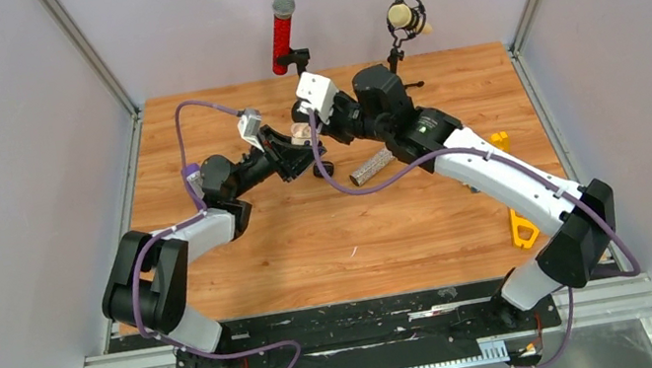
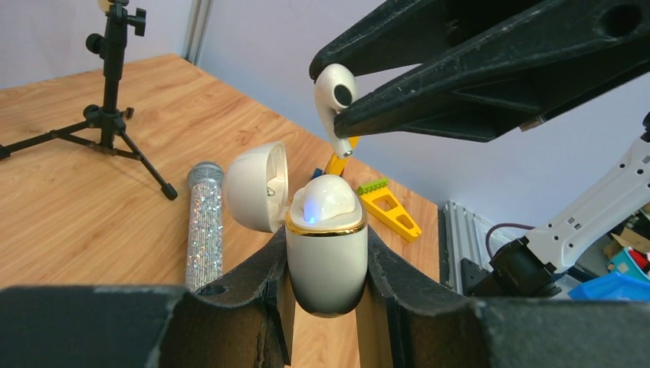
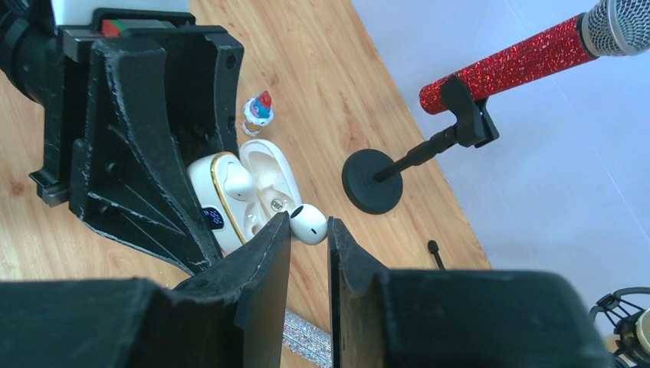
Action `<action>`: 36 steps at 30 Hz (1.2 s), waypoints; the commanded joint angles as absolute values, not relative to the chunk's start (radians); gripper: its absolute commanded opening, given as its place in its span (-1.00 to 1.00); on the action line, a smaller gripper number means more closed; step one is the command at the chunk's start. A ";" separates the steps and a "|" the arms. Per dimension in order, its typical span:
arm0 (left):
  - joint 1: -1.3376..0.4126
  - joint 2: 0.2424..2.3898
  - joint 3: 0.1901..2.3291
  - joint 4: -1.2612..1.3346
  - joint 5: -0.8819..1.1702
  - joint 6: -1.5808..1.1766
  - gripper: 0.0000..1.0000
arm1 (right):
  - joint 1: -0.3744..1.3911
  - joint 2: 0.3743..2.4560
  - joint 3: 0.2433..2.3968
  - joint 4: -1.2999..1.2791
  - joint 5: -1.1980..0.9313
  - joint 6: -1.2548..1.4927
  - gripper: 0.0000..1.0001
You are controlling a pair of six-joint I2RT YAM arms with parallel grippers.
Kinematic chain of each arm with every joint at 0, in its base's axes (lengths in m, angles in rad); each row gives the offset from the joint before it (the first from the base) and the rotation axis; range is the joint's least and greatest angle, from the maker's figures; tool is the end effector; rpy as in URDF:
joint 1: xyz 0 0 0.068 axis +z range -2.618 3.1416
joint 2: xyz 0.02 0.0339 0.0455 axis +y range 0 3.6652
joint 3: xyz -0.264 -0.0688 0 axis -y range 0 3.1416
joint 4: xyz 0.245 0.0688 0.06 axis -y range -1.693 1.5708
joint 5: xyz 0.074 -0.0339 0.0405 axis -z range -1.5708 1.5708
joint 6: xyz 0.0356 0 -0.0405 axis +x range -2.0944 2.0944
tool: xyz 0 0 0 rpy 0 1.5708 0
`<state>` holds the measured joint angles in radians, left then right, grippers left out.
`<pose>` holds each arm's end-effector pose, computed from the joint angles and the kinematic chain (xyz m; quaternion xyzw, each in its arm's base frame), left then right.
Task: Insert the wireless bluetooth earbuds into the charging case
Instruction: Insert the right earbud into the right side groove of the charging case.
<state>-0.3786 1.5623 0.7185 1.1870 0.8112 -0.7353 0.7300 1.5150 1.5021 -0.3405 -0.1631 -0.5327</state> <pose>0.2861 -0.1416 0.2675 0.2235 0.5781 -0.5900 0.5175 0.2595 0.2400 0.3962 -0.5202 0.6326 0.1226 0.5605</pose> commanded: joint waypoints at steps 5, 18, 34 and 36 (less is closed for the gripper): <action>-0.382 1.515 0.719 1.228 0.801 -0.740 -1.00 | 0.781 1.519 1.483 -0.257 -0.060 -0.569 -0.72; -0.382 1.509 0.726 1.287 0.827 -0.790 -0.99 | 0.790 1.517 1.439 -0.215 -0.025 -0.602 -0.73; -0.371 1.507 0.733 1.301 0.810 -0.832 -0.99 | 0.819 1.478 1.379 -0.203 -0.045 -0.678 -0.73; -0.368 1.503 0.730 1.312 0.814 -0.832 -0.99 | 0.819 1.474 1.373 -0.201 -0.046 -0.678 -0.73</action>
